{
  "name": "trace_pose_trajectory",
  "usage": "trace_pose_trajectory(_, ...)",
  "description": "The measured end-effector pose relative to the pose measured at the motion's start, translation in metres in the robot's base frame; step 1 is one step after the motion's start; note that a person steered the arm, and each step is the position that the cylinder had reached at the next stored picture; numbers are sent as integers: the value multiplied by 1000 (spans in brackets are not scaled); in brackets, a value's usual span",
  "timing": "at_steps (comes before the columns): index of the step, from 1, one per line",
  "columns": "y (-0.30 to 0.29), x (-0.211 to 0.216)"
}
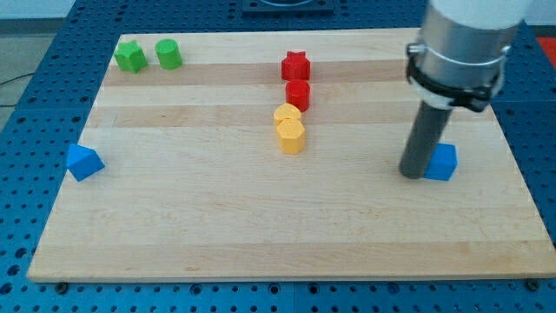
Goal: Slightly move the blue cube to the left side
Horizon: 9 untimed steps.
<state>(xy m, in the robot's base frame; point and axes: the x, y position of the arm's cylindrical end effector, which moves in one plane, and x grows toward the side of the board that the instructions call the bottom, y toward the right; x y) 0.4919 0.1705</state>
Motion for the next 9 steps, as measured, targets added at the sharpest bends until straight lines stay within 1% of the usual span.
trace_pose_trajectory(1,27,0)
trace_pose_trajectory(2,-11,3)
trace_pose_trajectory(3,-23,-35)
trace_pose_trajectory(4,51,-69)
trace_pose_trajectory(5,82,-47)
trace_pose_trajectory(6,82,-21)
trace_pose_trajectory(9,77,-13)
